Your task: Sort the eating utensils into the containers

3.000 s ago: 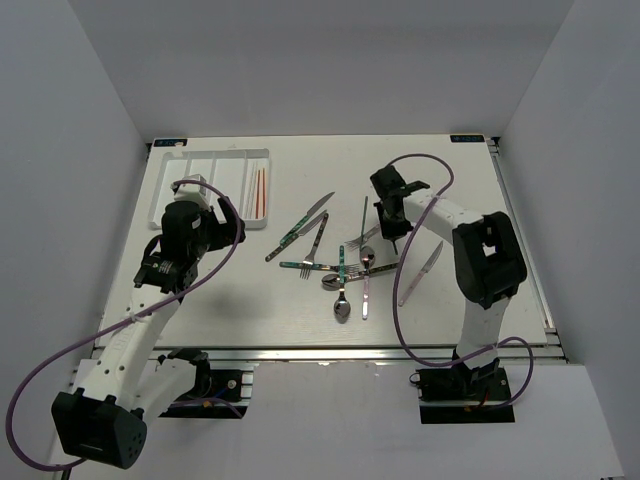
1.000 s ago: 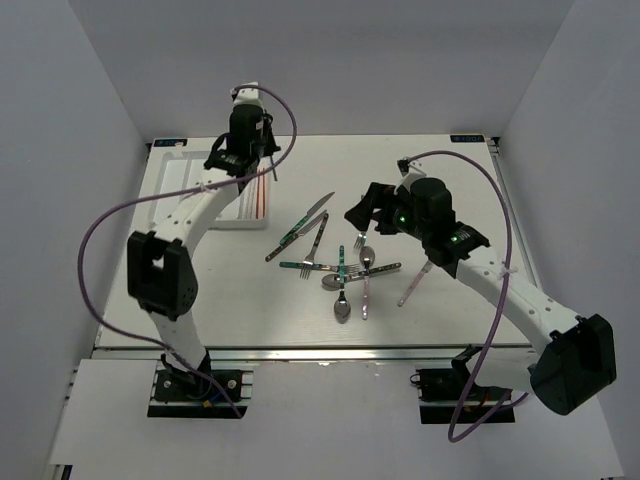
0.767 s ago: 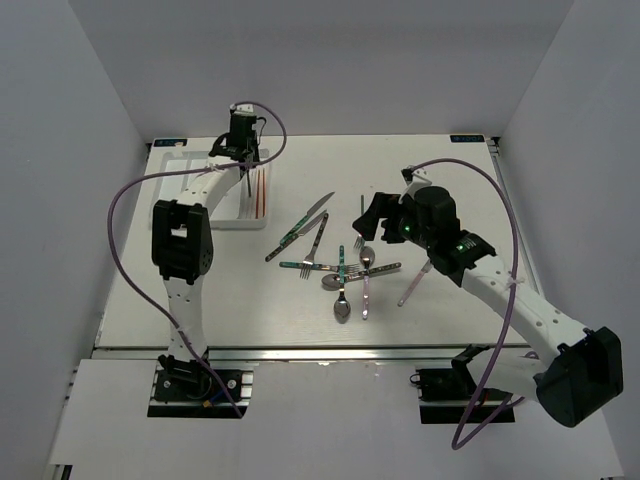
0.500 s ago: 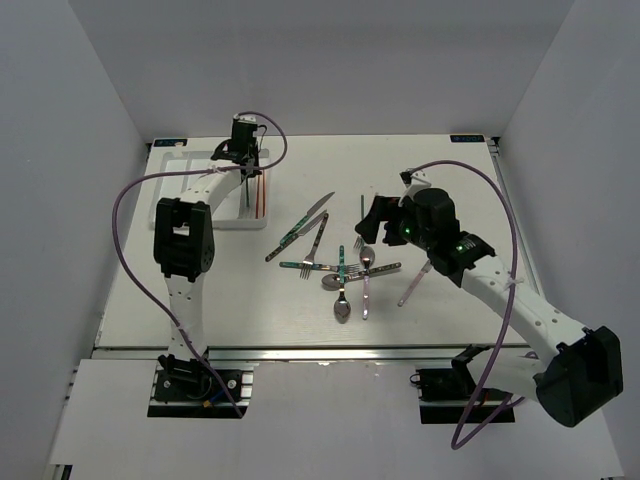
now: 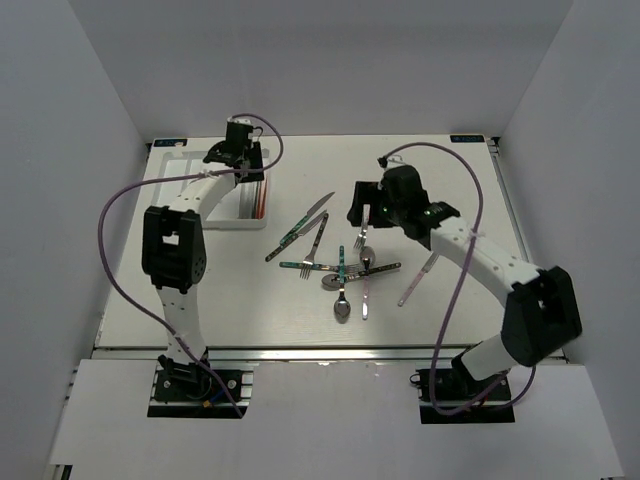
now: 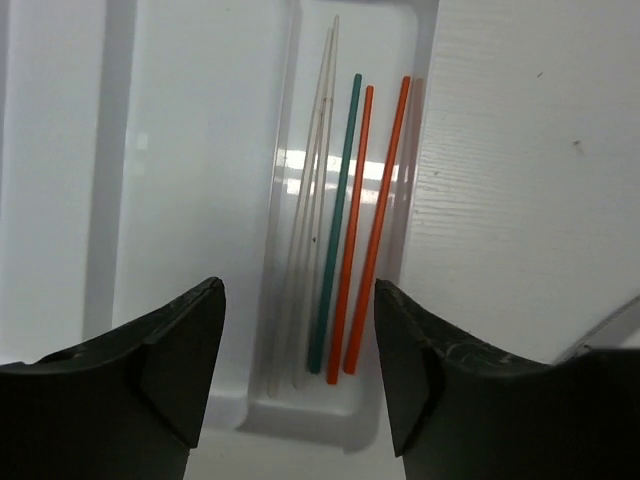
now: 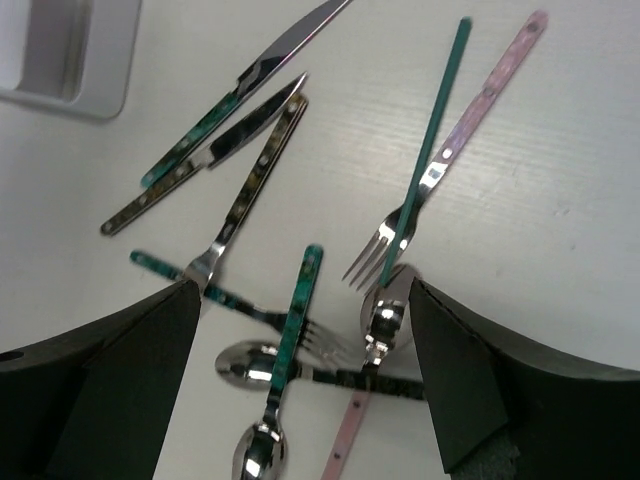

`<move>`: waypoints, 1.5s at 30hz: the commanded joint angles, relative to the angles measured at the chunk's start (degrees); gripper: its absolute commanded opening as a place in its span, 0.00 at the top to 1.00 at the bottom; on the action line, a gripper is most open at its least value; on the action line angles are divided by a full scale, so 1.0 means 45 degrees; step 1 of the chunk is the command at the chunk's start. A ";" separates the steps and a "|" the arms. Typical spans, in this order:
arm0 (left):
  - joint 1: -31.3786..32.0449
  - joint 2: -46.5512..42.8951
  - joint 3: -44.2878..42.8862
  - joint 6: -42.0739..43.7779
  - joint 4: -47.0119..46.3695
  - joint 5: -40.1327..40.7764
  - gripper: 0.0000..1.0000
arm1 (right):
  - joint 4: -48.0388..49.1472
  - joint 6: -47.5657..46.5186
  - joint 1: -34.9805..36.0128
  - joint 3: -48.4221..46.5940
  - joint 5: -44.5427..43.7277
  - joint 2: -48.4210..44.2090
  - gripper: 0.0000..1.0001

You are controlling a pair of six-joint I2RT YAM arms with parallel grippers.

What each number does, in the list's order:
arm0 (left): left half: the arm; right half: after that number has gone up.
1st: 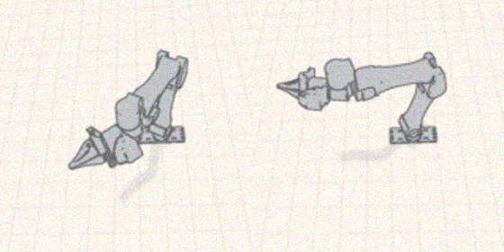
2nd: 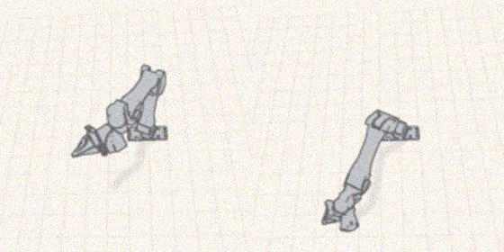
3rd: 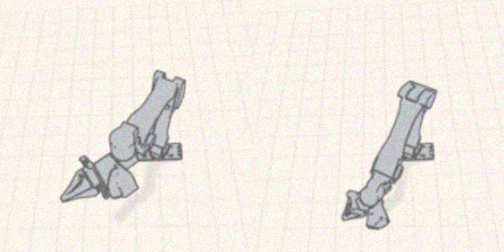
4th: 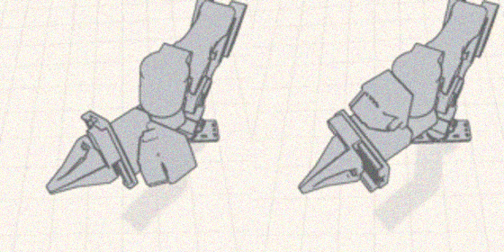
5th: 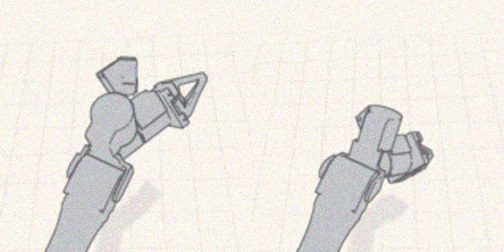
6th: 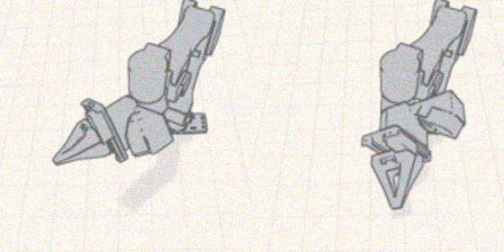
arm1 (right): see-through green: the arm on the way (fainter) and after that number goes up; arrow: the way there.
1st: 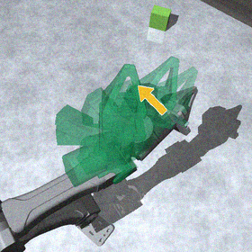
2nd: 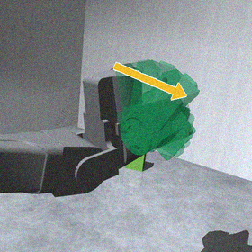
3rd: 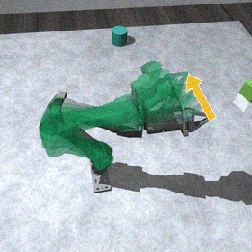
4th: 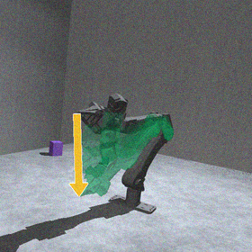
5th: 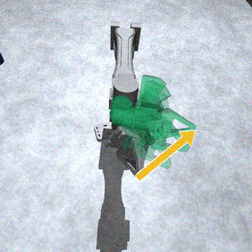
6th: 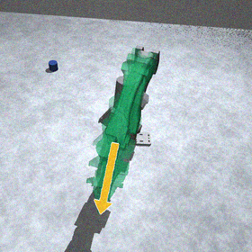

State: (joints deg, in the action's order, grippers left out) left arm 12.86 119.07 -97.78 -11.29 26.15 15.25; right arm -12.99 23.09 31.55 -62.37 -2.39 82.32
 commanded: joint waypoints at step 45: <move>0.0228 -1.3412 1.0166 -0.1554 -0.0323 -0.1884 0.02 | -0.3440 -0.1167 -0.0527 -0.8055 -0.3394 1.0123 0.80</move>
State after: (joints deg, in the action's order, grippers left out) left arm 13.78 59.05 -52.16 -18.06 25.23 8.03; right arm -27.94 17.52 29.30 -96.99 -18.33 126.41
